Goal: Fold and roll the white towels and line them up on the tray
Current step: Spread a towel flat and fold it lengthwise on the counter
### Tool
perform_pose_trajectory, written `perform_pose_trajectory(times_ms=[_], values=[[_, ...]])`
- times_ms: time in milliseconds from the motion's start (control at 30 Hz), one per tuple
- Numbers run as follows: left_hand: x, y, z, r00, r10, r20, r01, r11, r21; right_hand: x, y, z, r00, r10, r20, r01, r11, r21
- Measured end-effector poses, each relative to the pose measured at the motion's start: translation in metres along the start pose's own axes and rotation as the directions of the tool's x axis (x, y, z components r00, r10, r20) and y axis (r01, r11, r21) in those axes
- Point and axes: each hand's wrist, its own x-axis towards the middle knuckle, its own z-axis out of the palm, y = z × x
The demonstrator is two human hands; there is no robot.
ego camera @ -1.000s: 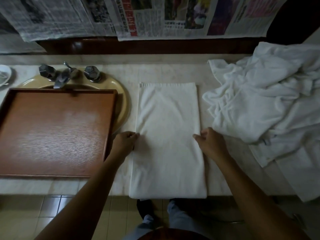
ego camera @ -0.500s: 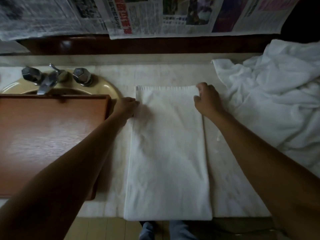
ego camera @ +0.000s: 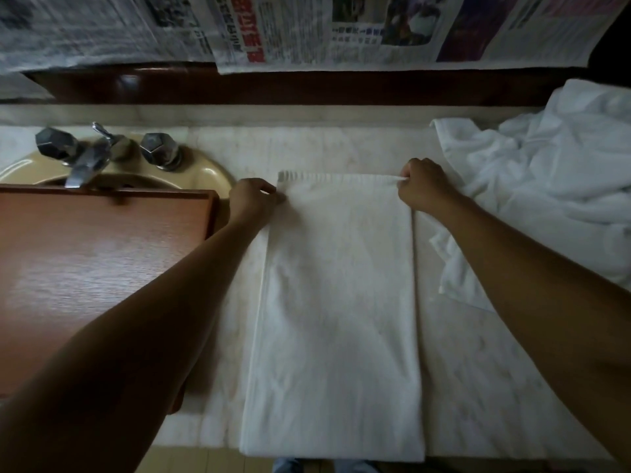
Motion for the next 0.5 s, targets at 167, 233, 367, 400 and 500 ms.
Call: perform_pose_trajectory(times_ms=[167, 233, 367, 400, 500], values=[[0.001, 0.000, 0.003, 0.998, 0.031, -0.054, -0.032, 0.999, -0.017, -0.008, -0.003, -0.001, 0.999, 0.040, -0.023, -0.040, 0.999, 0.010], [-0.001, 0.001, 0.003, 0.997, 0.041, -0.072, -0.043, 0.999, -0.032, -0.015, -0.007, 0.002, 0.995, 0.024, -0.099, -0.027, 0.999, -0.033], [-0.030, 0.000, 0.007, 0.919, 0.335, -0.206, -0.284, 0.928, 0.239, -0.048, -0.023, 0.018, 0.936, -0.117, -0.332, 0.114, 0.993, -0.029], [-0.044, -0.004, 0.016, 0.870, 0.455, -0.192, -0.379, 0.864, 0.331, -0.063, -0.028, 0.030, 0.908, -0.169, -0.383, 0.182, 0.983, -0.001], [-0.090, -0.030, 0.053, 0.765, 0.634, 0.115, -0.620, 0.674, 0.402, -0.111, -0.041, 0.080, 0.879, -0.378, -0.289, 0.375, 0.925, -0.069]])
